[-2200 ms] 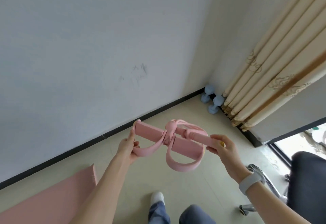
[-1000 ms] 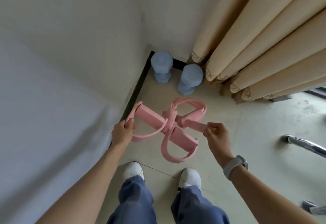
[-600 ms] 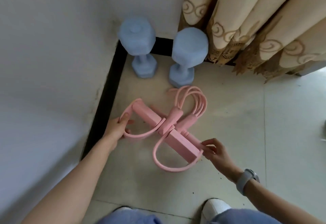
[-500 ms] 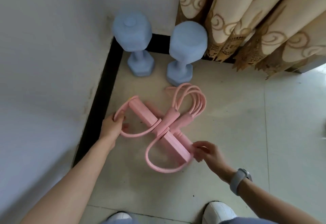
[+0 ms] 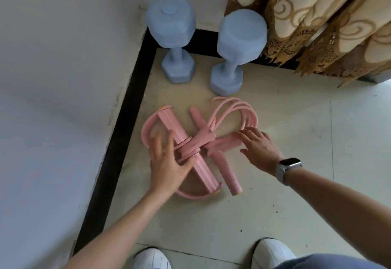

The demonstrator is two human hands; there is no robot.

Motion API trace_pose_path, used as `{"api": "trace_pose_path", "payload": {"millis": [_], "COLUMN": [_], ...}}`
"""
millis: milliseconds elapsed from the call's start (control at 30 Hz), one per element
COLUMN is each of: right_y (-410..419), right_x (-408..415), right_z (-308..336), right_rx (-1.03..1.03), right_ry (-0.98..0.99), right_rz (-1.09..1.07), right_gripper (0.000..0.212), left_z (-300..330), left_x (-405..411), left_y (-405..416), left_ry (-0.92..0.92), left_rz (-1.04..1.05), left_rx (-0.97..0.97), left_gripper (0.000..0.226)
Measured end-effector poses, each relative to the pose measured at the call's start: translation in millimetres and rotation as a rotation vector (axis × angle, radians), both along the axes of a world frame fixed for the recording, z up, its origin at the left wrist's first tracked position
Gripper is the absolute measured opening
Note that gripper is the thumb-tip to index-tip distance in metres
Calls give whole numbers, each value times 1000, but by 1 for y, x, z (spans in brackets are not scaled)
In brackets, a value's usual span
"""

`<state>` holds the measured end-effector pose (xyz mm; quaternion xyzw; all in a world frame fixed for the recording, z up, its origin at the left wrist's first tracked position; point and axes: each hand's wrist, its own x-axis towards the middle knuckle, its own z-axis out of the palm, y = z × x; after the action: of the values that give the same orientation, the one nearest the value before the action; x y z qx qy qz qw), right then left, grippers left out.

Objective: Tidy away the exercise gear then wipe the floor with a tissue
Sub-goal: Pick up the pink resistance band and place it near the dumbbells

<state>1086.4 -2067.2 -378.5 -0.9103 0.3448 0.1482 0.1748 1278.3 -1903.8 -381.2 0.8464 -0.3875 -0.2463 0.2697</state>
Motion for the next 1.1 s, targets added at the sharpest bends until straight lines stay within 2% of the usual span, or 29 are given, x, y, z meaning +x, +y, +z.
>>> {"api": "trace_pose_path", "payload": {"millis": [133, 200, 300, 333, 500, 633, 767, 833, 967, 1100], "right_y": [1, 5, 10, 12, 25, 28, 44, 46, 34, 27], "right_x": [0, 9, 21, 24, 49, 66, 47, 39, 38, 26], "right_z": [-5, -7, -6, -5, -4, -4, -11, -12, 8, 83], "right_rx": [18, 29, 23, 25, 90, 97, 61, 65, 95, 187], "right_ry": [80, 74, 22, 13, -71, -101, -71, -12, 22, 15], "right_rz": [0, -63, -192, -218, -323, -322, -138, -88, -83, -214], "right_gripper": [68, 60, 42, 39, 34, 37, 69, 76, 67, 63], "left_z": [-5, -7, -7, -7, 3, 9, 3, 0, 20, 96], "left_x": [-20, -14, -4, 0, 40, 64, 65, 65, 64, 44], "left_y": [-4, -13, -25, -28, -46, -60, -62, -60, -58, -51], "left_ry": [-53, -78, 61, 53, -184, -319, -314, -311, -336, -341], "left_rz": [-133, -153, -115, -130, -274, -378, -435, -442, -464, -423], "left_rx": [277, 337, 331, 315, 305, 469, 565, 571, 599, 635], "left_gripper": [101, 99, 93, 92, 90, 93, 92, 91, 82, 70]}}
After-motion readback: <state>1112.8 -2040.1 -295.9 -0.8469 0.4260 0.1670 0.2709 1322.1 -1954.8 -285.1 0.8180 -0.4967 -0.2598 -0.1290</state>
